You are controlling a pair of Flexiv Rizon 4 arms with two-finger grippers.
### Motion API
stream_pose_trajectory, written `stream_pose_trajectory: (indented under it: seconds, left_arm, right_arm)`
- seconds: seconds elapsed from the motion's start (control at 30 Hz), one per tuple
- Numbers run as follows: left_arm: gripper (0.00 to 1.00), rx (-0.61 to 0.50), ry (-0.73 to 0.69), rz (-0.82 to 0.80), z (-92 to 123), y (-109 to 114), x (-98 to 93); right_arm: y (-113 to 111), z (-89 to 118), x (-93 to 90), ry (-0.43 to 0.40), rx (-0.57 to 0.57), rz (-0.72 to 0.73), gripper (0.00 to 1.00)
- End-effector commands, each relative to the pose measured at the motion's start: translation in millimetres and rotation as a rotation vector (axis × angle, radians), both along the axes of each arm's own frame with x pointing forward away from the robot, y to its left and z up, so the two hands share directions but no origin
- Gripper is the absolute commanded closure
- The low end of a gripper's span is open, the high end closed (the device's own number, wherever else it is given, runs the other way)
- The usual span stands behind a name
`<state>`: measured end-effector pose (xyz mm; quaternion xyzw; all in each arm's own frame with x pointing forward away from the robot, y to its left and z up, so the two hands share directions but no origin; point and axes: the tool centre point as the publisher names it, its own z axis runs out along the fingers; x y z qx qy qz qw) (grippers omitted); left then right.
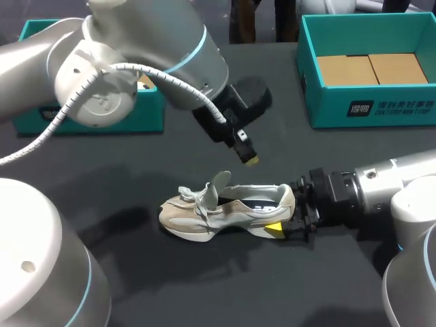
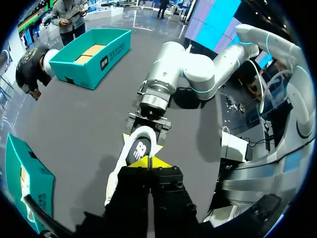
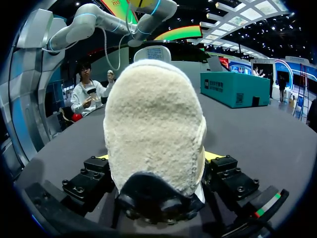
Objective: Take the shoe out of the shoebox, open the shoe tongue, remove and reinsert the insole, then place the shoe into the shoebox
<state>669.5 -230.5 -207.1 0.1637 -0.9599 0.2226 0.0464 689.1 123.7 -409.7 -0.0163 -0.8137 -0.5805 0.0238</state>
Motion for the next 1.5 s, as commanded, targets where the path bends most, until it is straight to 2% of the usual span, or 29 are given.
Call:
stream_pose_trajectory:
  seconds: [0.03,0.2,0.37,0.43,0.6,1.03,1.1,1.33,1.5]
  left_arm:
    - [1.00,0.003,-0.001,-0.056,-1,-7,6.5]
    - [1.00,0.003,-0.001,-0.056,-1,-7,6.5]
    - [1.00,0.028,0.009,-0.295,-19,-16,6.8]
    - [1.00,0.068,0.013,-0.297,-27,-20,6.4]
    - [1.00,0.076,0.010,-0.377,-44,-23,-0.2]
    - [1.00,0.085,0.009,-0.381,-47,-23,0.7]
    - [1.00,0.128,0.004,-0.371,-57,-28,0.7]
    - [1.00,0.112,0.024,-0.404,-83,-22,0.5]
    - [1.00,0.112,0.024,-0.404,-83,-22,0.5]
  right_arm:
    - [0,-1,-0.5,0.001,-0.005,0.000,1.00]
    - [0,-1,-0.5,0.001,-0.005,0.000,1.00]
    - [0,-1,-0.5,0.001,-0.005,0.000,1.00]
    - [0,-1,-0.5,0.001,-0.005,0.000,1.00]
    - [0,-1,-0.5,0.001,-0.005,0.000,1.00]
    - [0,-1,-0.5,0.001,-0.005,0.000,1.00]
    - [0,-1,-0.5,0.001,-0.005,0.000,1.00]
    - [0,-1,-0.5,0.001,-0.005,0.000,1.00]
    - [0,-1,-0.5,0.001,-0.005,0.000,1.00]
